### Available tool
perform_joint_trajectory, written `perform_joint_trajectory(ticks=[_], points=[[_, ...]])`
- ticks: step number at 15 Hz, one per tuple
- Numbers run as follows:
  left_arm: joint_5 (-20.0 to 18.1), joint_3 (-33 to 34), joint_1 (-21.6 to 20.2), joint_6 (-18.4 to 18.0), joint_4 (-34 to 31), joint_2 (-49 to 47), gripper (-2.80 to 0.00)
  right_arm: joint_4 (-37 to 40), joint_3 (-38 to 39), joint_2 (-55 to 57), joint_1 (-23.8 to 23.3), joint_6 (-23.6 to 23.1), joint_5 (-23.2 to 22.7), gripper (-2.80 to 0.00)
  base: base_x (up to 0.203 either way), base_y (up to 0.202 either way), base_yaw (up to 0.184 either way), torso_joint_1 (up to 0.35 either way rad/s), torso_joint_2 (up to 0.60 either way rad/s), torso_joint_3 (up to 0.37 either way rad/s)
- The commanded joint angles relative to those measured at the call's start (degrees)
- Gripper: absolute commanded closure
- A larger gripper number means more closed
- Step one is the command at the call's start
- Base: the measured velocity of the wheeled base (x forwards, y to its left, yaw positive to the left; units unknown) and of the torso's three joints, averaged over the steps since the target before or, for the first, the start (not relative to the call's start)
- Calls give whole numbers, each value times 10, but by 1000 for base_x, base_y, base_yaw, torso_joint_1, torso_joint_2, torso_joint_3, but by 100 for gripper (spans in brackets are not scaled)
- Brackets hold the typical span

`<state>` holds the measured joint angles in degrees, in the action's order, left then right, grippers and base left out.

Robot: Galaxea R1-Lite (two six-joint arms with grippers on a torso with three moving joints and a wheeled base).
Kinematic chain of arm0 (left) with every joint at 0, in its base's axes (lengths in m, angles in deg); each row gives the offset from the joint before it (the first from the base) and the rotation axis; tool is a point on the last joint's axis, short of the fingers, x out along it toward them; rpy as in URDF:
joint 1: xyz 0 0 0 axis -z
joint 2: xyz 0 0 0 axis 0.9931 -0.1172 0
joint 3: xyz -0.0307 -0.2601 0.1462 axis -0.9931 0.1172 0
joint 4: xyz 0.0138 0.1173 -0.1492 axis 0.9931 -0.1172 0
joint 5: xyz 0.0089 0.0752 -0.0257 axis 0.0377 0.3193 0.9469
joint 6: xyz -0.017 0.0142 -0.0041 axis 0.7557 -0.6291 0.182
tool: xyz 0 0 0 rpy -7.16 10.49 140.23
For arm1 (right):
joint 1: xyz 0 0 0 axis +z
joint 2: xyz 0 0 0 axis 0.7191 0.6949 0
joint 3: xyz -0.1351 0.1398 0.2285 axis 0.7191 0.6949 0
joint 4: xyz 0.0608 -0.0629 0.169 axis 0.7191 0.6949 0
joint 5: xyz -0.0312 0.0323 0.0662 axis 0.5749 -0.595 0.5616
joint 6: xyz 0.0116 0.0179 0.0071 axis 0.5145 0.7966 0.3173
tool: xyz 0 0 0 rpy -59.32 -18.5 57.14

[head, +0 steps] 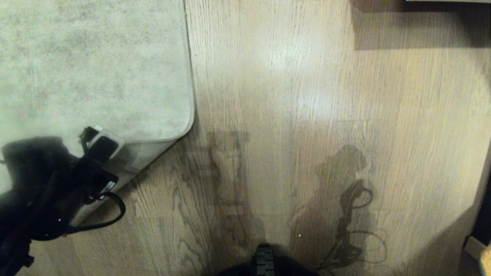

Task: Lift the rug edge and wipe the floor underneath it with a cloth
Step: Lift up the carpet

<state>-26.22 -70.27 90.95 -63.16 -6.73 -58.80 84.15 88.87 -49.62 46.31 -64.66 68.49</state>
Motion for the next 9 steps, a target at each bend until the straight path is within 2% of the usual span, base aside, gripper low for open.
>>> perform_joint_trajectory(ticks=[1, 9], points=[[2, 7, -5, -2, 2, 10, 0, 0, 0, 0, 0, 0, 0, 0, 0, 0, 0, 0, 0, 0], [0, 37, -32, -4, 1, 33, 0, 0, 0, 0, 0, 0, 0, 0, 0, 0, 0, 0, 0, 0]])
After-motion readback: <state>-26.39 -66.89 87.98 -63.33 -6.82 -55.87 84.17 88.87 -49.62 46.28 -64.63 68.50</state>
